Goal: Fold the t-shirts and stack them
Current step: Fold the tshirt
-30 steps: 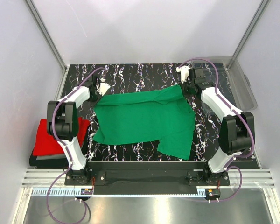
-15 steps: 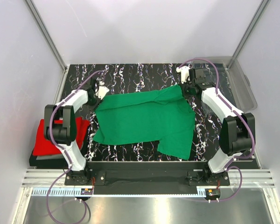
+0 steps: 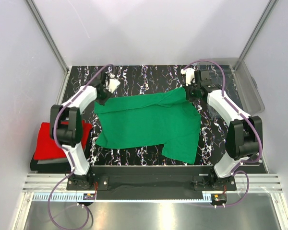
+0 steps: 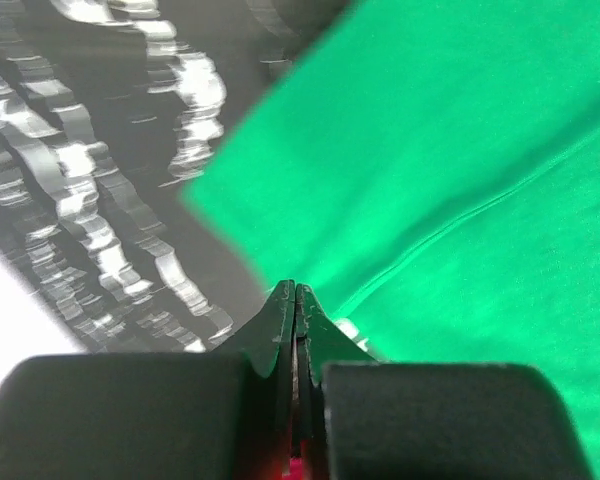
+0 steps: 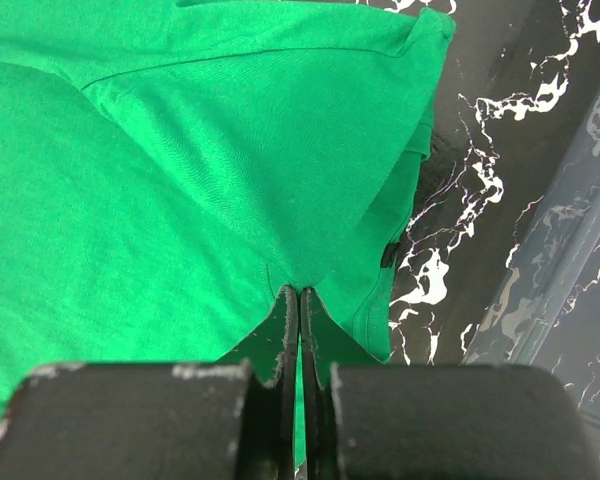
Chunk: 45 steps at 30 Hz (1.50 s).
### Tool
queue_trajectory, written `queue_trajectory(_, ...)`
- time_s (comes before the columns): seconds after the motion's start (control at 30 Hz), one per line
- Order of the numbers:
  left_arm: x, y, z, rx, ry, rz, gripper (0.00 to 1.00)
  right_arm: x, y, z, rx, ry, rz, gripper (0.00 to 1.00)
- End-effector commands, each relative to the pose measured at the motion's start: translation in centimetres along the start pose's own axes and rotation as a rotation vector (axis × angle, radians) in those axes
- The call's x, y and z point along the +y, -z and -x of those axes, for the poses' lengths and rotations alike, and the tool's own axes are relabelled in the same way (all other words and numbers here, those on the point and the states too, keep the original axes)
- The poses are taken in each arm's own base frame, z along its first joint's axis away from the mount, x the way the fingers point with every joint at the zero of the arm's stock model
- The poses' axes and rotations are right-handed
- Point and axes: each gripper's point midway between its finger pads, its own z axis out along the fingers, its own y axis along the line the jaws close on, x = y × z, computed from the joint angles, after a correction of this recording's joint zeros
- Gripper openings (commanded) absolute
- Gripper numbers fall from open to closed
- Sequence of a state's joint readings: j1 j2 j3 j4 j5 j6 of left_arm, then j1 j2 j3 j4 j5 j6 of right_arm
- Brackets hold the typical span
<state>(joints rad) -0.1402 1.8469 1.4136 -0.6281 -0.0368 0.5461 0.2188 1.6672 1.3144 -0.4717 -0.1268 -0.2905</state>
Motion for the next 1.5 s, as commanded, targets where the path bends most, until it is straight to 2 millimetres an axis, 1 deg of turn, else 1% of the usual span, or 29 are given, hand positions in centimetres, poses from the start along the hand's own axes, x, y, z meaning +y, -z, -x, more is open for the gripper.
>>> queue_trajectory(0.0, -1.6, -1.9, -0.7, 0.054, 0.034, -0.046, 0.00, 0.8, 2.5, 2.9, -0.088, 0.010, 0.025, 0.00)
queue_trajectory(0.03, -1.9, -2.6, -1.1, 0.073, 0.037, -0.054, 0.00, 0.9, 2.8, 2.9, -0.091, 0.014, 0.031, 0.00)
queue_trajectory(0.13, -2.2, -3.5, -1.7, 0.098, 0.047, -0.062, 0.00, 1.3, 3.1, 2.7, -0.092, 0.011, 0.044, 0.00)
queue_trajectory(0.27, -2.6, -4.2, -2.3, 0.121, 0.047, -0.071, 0.00, 1.5, 2.9, 2.7, -0.090, 0.006, 0.057, 0.00)
queue_trajectory(0.5, -3.1, -4.6, -3.0, 0.142, 0.058, -0.085, 0.00, 1.7, 2.4, 3.4, -0.093, 0.012, 0.066, 0.00)
queue_trajectory(0.6, -3.3, -4.6, -3.1, 0.143, 0.063, -0.088, 0.00, 1.5, 2.0, 4.0, -0.097, 0.010, 0.060, 0.00)
queue_trajectory(0.63, -3.3, -4.7, -3.1, 0.145, 0.063, -0.089, 0.00, 1.2, 2.0, 4.7, -0.111, 0.009, 0.047, 0.00)
queue_trajectory(0.7, -3.2, -4.8, -3.1, 0.147, 0.058, -0.085, 0.00, 0.8, 1.5, 5.6, -0.131, 0.011, 0.037, 0.00)
queue_trajectory(0.8, -3.1, -4.8, -3.2, 0.151, 0.053, -0.081, 0.00, -0.5, -0.5, 7.5, -0.157, 0.019, -0.009, 0.00)
queue_trajectory(0.83, -3.1, -4.8, -3.2, 0.151, 0.053, -0.081, 0.00, -1.3, -2.1, 7.5, -0.146, 0.036, -0.036, 0.00)
queue_trajectory(0.87, -3.1, -4.9, -3.2, 0.152, 0.053, -0.082, 0.00, -1.9, -3.3, 7.6, -0.142, 0.045, -0.058, 0.05)
queue_trajectory(0.9, -3.2, -4.9, -3.3, 0.154, 0.053, -0.085, 0.00, -2.6, -4.3, 7.9, -0.140, 0.049, -0.087, 0.19)
queue_trajectory(0.93, -3.2, -5.0, -3.4, 0.157, 0.053, -0.086, 0.00, -4.7, -5.4, 9.0, -0.126, 0.039, -0.181, 0.43)
queue_trajectory(1.0, -3.3, -4.9, -3.4, 0.158, 0.051, -0.086, 0.00, -6.0, -4.7, 10.3, -0.145, 0.022, -0.242, 0.54)
queue_trajectory(1.03, -3.2, -4.6, -3.2, 0.150, 0.049, -0.082, 0.00, -5.1, -3.1, 11.0, -0.179, 0.057, -0.199, 0.57)
queue_trajectory(1.07, -3.3, -4.6, -3.3, 0.150, 0.046, -0.085, 0.00, -4.3, -2.5, 10.7, -0.185, 0.077, -0.166, 0.57)
queue_trajectory(1.1, -3.4, -4.5, -3.2, 0.148, 0.041, -0.085, 0.00, -2.7, -0.9, 10.9, -0.212, 0.100, -0.102, 0.57)
queue_trajectory(1.13, -3.3, -4.6, -3.2, 0.149, 0.041, -0.084, 0.00, -0.7, -1.6, 8.2, -0.166, 0.156, -0.013, 0.57)
queue_trajectory(1.17, -3.3, -4.5, -3.2, 0.147, 0.041, -0.081, 0.00, 0.3, -1.6, 6.8, -0.145, 0.187, 0.020, 0.56)
queue_trajectory(1.2, -3.4, -4.6, -3.2, 0.149, 0.043, -0.083, 0.00, 2.0, -1.8, 4.3, -0.104, 0.215, 0.077, 0.54)
queue_trajectory(1.3, -3.6, -4.7, -3.1, 0.150, 0.042, -0.088, 0.00, 4.6, -2.2, 0.6, -0.025, 0.201, 0.206, 0.45)
queue_trajectory(1.33, -3.8, -4.7, -3.2, 0.152, 0.036, -0.089, 0.00, 5.6, -2.4, -0.3, -0.006, 0.196, 0.244, 0.44)
queue_trajectory(1.37, -3.8, -4.7, -3.2, 0.153, 0.032, -0.087, 0.00, 5.9, -2.7, -0.9, 0.010, 0.191, 0.252, 0.44)
queue_trajectory(1.43, -3.9, -4.7, -3.3, 0.156, 0.032, -0.089, 0.00, 6.8, -3.6, -1.5, 0.031, 0.174, 0.293, 0.43)
queue_trajectory(1.47, -3.9, -4.6, -3.3, 0.156, 0.032, -0.089, 0.00, 6.9, -4.0, -1.6, 0.038, 0.177, 0.292, 0.42)
